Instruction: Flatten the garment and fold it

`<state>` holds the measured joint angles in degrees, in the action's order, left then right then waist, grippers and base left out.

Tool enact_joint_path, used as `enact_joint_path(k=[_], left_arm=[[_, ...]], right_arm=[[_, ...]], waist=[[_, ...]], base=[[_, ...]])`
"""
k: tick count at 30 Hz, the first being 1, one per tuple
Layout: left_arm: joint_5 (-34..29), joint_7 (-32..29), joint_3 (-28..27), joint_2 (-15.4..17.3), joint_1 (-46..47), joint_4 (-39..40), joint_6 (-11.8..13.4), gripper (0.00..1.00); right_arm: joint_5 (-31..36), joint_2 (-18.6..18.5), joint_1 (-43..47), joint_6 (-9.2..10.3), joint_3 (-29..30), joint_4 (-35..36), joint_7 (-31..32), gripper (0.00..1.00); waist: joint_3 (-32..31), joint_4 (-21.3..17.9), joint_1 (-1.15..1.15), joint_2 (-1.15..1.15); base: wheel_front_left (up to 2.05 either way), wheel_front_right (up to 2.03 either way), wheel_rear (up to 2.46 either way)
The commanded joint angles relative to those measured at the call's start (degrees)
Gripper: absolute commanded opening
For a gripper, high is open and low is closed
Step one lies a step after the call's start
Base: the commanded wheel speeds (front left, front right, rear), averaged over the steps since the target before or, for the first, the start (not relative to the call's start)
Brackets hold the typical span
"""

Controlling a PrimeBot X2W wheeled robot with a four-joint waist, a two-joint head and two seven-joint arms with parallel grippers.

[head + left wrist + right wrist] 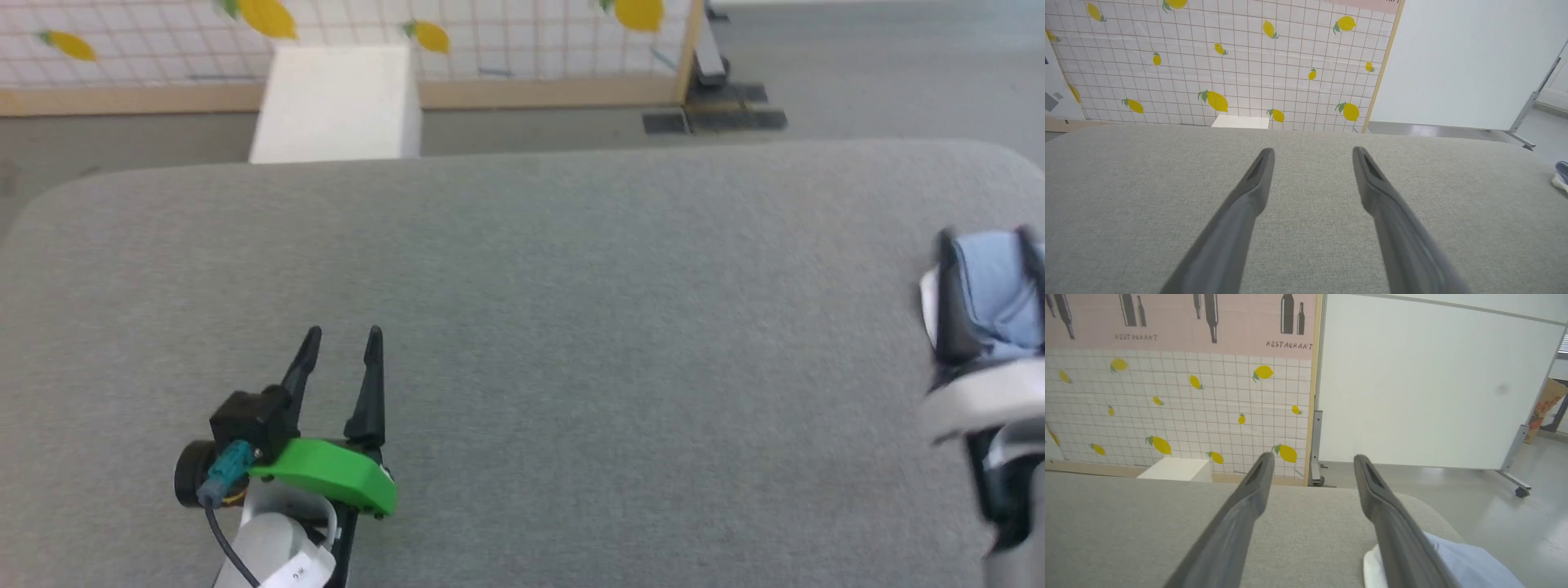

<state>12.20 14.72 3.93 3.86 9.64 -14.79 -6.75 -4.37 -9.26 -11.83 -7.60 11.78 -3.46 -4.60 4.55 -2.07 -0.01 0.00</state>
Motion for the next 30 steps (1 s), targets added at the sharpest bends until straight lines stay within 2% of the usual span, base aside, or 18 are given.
enact_joint_path(k=[1, 4, 11, 30], left_arm=[[0.44, 0.27, 0.03, -0.25, -0.80, -0.30, 0.05, 1.00], [0.65, 0.28, 0.12, -0.39, -1.47, -0.74, 0.11, 1.00], [0.83, 0.28, 0.70, -0.63, -2.65, -1.46, 0.11, 1.00], [0.81, 0.28, 0.51, -0.89, -4.77, -0.91, 0.17, 1.00]], right_arm=[[-0.37, 1.21, 2.25, 0.11, -1.07, 1.82, -0.61, 1.00], [-0.44, 3.55, 6.82, 0.11, -3.14, 4.87, -1.13, 1.00], [0.23, 5.84, 12.61, 0.11, -4.66, 4.70, -3.21, 1.00], [-2.39, 6.37, 15.36, 0.11, -5.65, 2.44, -4.97, 1.00]], waist=[[-3.70, 3.72, 0.01, 0.00], [-4.47, 4.30, 0.01, 0.00], [-5.06, 5.07, 0.01, 0.00], [-4.61, 4.49, 0.01, 0.00]], base=[[0.00, 0.00, 0.00], [0.00, 0.00, 0.00], [0.00, 0.00, 0.00], [0.00, 0.00, 0.00]])
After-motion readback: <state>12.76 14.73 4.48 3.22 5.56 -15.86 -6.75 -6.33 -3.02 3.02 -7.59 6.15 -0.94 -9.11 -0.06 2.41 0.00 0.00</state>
